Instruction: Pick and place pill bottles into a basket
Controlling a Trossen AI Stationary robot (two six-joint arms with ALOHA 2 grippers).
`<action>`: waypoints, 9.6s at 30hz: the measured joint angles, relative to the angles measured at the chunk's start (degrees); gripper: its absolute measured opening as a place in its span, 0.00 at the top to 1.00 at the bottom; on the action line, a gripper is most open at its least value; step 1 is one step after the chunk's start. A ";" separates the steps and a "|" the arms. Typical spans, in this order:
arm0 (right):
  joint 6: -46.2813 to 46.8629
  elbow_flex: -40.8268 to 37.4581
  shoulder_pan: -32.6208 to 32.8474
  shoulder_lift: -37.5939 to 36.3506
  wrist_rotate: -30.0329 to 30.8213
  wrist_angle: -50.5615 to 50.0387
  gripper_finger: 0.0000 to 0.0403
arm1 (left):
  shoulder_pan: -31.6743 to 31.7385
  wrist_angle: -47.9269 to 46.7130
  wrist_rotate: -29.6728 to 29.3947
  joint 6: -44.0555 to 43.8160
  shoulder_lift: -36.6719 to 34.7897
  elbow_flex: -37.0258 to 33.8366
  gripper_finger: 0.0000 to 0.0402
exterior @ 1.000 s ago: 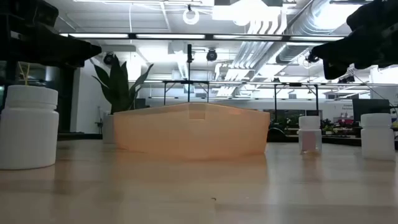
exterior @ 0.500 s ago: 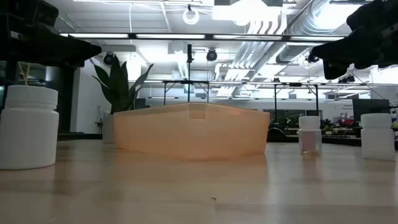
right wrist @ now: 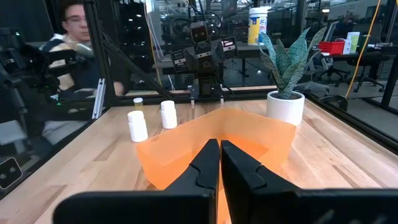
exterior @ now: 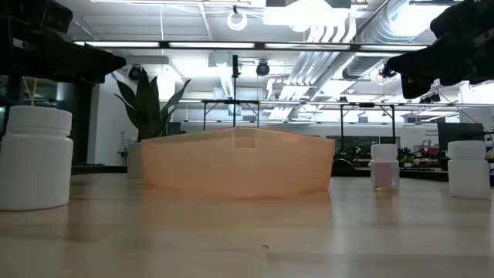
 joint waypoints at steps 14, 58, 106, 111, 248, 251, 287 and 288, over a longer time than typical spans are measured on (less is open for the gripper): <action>0.00 0.00 0.01 0.01 -0.01 0.00 0.98 | 0.00 0.00 -0.01 0.00 0.01 -0.01 0.48; 0.00 0.00 0.02 0.00 0.00 0.00 0.98 | 0.00 0.00 0.00 0.00 0.00 -0.01 0.48; 7.52 -0.02 0.00 -0.01 0.89 4.83 0.98 | 0.00 0.02 -0.01 -0.02 0.00 0.01 0.48; 1.54 -0.02 0.04 0.06 3.64 5.64 0.98 | 0.00 0.41 -0.43 2.46 0.01 -0.01 0.48; 2.10 58.71 5.48 72.67 6.93 -31.95 0.66 | 0.01 1.36 -7.84 9.05 -0.01 0.02 0.48; 1.92 58.70 2.90 74.89 4.58 -31.99 0.66 | 0.02 1.36 -7.81 9.05 -0.01 0.00 0.48; 0.35 58.62 -2.69 85.69 -4.44 -35.41 0.65 | 0.02 1.36 -7.81 9.05 -0.01 0.02 0.48; 0.45 58.62 -2.69 85.69 -4.45 -35.55 0.64 | 0.02 1.36 -7.81 9.05 -0.01 0.00 0.48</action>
